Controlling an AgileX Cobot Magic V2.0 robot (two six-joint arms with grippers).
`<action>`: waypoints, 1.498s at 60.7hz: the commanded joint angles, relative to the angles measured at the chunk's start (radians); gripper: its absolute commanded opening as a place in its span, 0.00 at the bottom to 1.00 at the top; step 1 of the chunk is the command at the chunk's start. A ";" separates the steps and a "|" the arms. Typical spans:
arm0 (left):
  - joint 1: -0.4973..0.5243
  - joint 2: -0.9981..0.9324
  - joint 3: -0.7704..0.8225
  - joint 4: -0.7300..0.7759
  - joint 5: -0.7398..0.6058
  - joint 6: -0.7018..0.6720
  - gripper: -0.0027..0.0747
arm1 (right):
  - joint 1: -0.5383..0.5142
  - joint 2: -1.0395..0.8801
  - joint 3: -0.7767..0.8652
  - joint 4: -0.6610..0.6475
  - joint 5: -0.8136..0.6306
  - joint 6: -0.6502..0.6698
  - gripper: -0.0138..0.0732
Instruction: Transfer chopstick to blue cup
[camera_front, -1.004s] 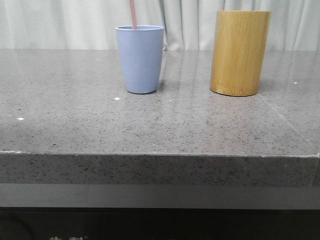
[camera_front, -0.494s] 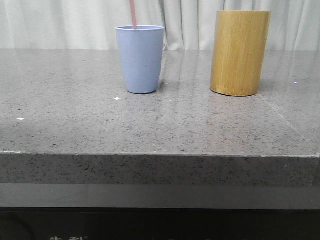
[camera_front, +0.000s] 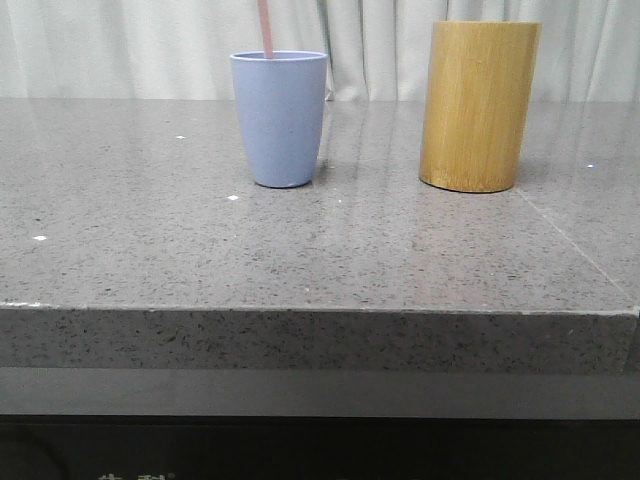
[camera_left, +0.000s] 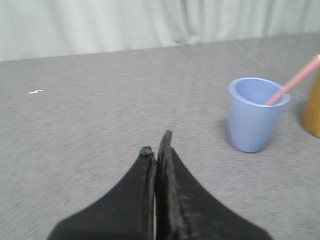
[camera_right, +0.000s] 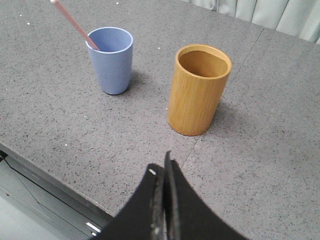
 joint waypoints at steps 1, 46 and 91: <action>0.068 -0.099 0.089 -0.014 -0.120 -0.009 0.01 | -0.007 0.000 -0.021 0.006 -0.068 -0.003 0.08; 0.230 -0.592 0.646 -0.076 -0.466 -0.009 0.01 | -0.007 0.000 -0.021 0.006 -0.067 -0.003 0.08; 0.230 -0.592 0.646 -0.076 -0.468 -0.009 0.01 | -0.007 0.000 -0.021 0.006 -0.067 -0.003 0.08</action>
